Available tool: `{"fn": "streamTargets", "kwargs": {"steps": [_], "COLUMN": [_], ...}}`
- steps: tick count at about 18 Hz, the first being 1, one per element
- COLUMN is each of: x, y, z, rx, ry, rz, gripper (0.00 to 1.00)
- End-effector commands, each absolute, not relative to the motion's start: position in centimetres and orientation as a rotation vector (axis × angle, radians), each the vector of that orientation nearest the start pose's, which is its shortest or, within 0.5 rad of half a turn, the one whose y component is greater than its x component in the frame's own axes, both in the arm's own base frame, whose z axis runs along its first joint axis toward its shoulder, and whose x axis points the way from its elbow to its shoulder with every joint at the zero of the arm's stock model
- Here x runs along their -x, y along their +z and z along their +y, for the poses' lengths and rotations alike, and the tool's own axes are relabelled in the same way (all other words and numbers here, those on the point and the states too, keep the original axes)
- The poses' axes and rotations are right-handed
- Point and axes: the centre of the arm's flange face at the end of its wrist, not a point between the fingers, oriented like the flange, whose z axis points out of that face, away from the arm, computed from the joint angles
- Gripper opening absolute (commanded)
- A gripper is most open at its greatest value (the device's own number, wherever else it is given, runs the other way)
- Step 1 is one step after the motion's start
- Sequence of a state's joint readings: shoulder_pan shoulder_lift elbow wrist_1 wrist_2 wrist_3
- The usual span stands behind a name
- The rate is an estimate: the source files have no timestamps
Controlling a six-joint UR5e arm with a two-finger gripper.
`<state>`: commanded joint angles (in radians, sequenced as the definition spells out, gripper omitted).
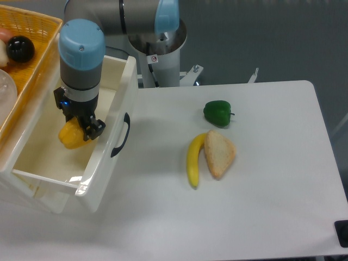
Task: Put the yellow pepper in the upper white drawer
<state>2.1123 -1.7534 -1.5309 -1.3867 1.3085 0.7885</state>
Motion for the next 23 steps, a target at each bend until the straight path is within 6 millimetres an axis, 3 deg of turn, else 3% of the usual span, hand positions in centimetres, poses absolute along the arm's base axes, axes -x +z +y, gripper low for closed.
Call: {"fn": "streamTargets", "kwargs": {"steps": [11, 18, 20, 21, 23], "x": [16.0, 16.7, 17.9, 18.4, 19.3], "y": [44.6, 47.4, 48.5, 48.8, 50.1], "z": [56.9, 56.1, 55.4, 55.2, 54.2], "rx": [2.892, 2.850, 2.837, 2.835, 2.821], "ry": [-0.245, -0.205, -0.179, -0.171, -0.143], "rz": [0.367, 0.346, 0.318, 0.305, 0.270], "gripper": [0.79, 0.81, 0.90, 1.00, 1.00]}}
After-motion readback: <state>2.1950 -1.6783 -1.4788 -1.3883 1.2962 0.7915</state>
